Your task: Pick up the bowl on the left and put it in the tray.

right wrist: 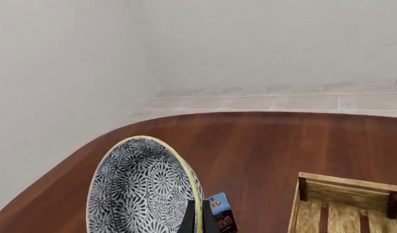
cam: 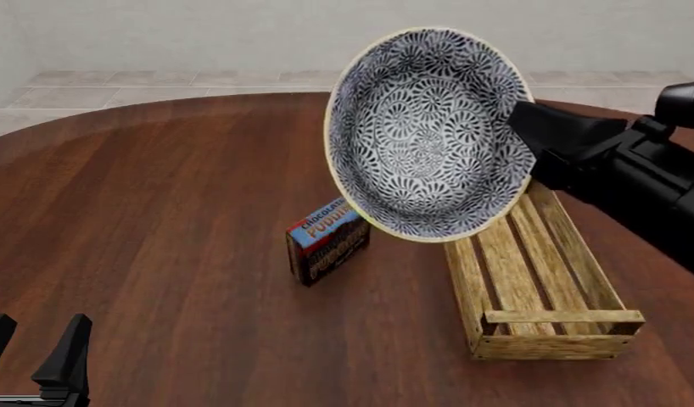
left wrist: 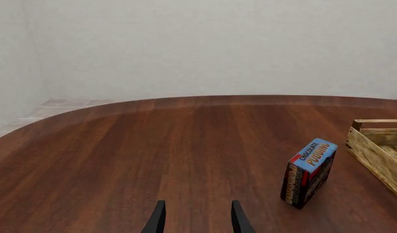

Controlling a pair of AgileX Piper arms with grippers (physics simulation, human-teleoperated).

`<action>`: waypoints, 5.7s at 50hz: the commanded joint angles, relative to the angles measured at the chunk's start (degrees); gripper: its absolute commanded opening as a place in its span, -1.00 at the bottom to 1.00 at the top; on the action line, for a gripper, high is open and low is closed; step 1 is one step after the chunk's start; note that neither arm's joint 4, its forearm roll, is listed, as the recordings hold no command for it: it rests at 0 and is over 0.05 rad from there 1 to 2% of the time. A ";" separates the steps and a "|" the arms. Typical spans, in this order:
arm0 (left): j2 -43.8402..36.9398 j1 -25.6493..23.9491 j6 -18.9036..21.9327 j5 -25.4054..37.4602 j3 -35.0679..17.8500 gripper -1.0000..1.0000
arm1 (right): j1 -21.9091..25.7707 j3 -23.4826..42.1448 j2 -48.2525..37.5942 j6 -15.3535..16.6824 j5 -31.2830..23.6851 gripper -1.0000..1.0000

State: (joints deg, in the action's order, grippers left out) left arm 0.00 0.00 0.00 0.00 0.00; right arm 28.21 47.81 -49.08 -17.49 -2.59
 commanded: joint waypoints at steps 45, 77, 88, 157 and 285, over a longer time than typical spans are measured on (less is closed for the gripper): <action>0.00 0.00 0.00 0.00 0.00 1.00 | -9.51 -5.76 3.79 -7.98 -0.55 -1.00; 0.00 0.00 0.00 0.00 0.00 1.00 | -14.63 -7.90 4.96 -8.43 0.49 -1.00; 0.00 0.00 0.00 0.00 0.00 1.00 | -17.31 -9.51 5.88 -7.75 1.64 -1.00; 0.00 0.00 0.00 0.00 0.00 1.00 | -25.54 -15.76 10.41 -14.42 -1.42 -1.00; 0.00 0.00 0.00 0.00 0.00 1.00 | -32.43 -21.50 6.56 -14.60 1.62 -1.00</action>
State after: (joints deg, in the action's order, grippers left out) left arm 0.00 0.00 0.00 0.00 0.00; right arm -4.93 25.80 -43.01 -32.76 -0.35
